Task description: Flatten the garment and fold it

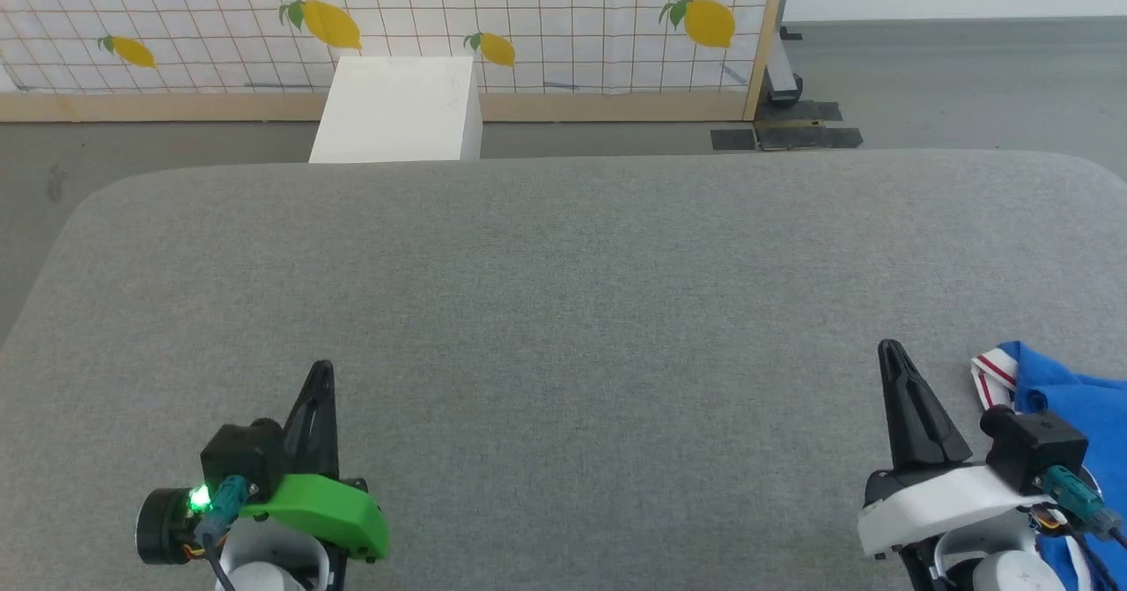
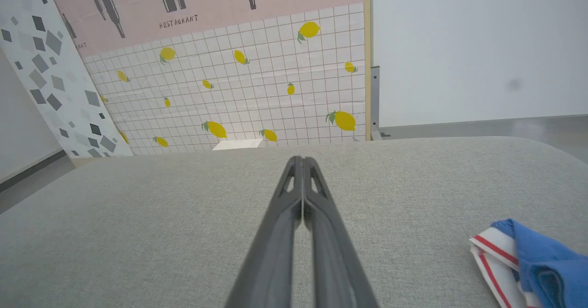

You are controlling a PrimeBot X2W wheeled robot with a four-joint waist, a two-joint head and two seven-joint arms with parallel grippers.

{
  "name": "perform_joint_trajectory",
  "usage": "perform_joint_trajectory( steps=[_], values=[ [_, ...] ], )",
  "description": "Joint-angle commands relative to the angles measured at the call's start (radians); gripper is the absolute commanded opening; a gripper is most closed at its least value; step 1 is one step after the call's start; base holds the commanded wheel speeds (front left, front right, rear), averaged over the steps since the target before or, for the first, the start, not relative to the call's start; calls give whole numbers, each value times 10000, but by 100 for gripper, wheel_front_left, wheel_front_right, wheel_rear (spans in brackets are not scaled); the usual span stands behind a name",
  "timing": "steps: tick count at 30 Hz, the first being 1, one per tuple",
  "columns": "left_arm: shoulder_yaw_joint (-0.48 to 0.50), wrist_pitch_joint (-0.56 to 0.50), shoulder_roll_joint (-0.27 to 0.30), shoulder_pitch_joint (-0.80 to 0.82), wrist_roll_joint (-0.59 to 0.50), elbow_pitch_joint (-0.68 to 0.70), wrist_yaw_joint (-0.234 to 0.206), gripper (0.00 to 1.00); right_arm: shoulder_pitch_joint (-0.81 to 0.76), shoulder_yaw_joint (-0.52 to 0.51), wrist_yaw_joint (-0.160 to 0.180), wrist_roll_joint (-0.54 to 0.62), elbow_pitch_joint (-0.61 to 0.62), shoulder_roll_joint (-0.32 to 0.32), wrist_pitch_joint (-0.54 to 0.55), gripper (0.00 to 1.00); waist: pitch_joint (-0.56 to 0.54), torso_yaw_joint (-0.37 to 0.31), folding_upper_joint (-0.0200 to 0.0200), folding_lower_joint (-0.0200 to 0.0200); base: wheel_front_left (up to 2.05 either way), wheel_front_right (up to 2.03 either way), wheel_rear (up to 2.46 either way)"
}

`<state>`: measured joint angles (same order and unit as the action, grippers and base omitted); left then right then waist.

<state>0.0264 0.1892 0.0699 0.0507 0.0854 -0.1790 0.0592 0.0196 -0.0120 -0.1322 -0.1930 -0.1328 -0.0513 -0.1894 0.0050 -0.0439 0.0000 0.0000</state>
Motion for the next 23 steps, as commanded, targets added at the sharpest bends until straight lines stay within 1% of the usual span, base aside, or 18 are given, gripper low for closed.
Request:
perform_joint_trajectory(
  steps=[1, 23],
  values=[
    [7, -49, -35, -98, -97, 90, -86, 0, -55, 12, 4, 100, 93, 3, 61, 0, -1, 7, 0, 0, 0, 0, 0],
    [-59, -498, -74, -198, -281, 504, -209, 0, -90, 38, 7, 546, 393, 5, 507, 0, -13, 112, 0, 0, 0, 0, 0]
  ],
)
